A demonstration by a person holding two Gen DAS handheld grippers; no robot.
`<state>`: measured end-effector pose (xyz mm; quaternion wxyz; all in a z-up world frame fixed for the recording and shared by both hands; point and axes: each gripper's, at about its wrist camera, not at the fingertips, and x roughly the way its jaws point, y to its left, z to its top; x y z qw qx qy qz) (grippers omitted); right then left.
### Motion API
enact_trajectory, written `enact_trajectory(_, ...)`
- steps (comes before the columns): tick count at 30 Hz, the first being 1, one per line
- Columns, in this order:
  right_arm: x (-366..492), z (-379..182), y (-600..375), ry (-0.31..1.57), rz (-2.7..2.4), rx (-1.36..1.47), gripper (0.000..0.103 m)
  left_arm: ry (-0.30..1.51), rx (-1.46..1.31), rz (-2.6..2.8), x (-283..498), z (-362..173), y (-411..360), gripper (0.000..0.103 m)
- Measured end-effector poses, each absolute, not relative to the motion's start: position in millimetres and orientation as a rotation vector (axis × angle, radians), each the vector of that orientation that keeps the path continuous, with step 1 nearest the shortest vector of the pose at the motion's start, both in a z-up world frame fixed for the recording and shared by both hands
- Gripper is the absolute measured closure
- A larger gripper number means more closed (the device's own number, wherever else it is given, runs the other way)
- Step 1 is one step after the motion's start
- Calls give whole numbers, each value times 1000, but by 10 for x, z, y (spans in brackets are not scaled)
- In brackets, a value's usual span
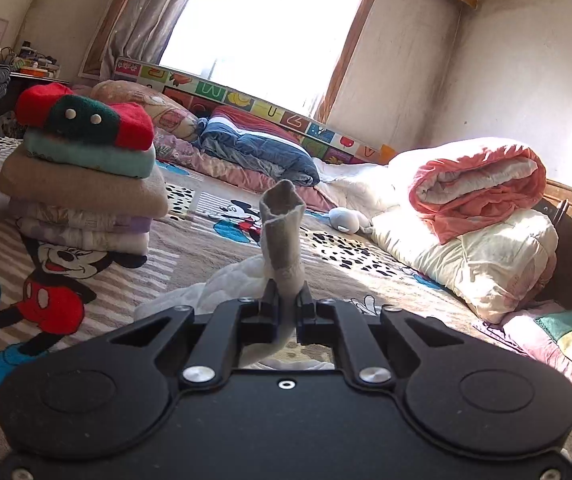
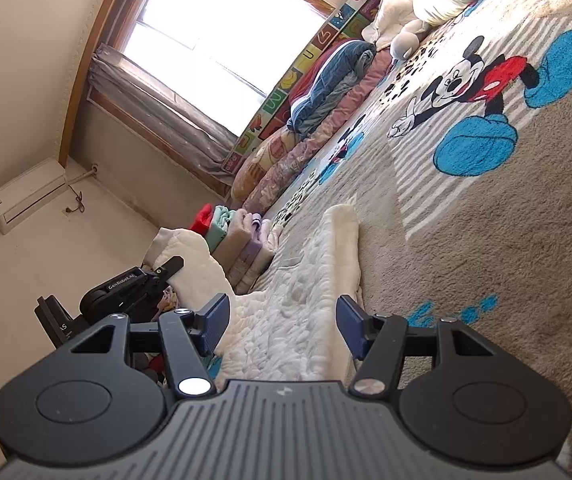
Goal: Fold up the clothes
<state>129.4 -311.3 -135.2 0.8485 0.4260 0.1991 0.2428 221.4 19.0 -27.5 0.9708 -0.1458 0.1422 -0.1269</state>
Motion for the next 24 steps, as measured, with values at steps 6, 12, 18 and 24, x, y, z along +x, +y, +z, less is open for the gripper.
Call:
enact_trajectory(6, 1404, -1321, -3092, 433, 539, 887, 34, 287, -185, -303, 2163, -323, -170, 98)
enact_trajectory(12, 1614, -1254, -3071, 412, 590, 895, 28, 299, -108, -345, 2156, -402, -449, 98)
enact_trajectory(18, 1925, -1214, -3077, 418, 636, 942, 27, 314, -40, -372, 2151, -509, -677, 98)
enact_trajectory(24, 2211, -1263, -3080, 436, 675, 1005, 24, 334, -2, -387, 2206, -585, -794, 98)
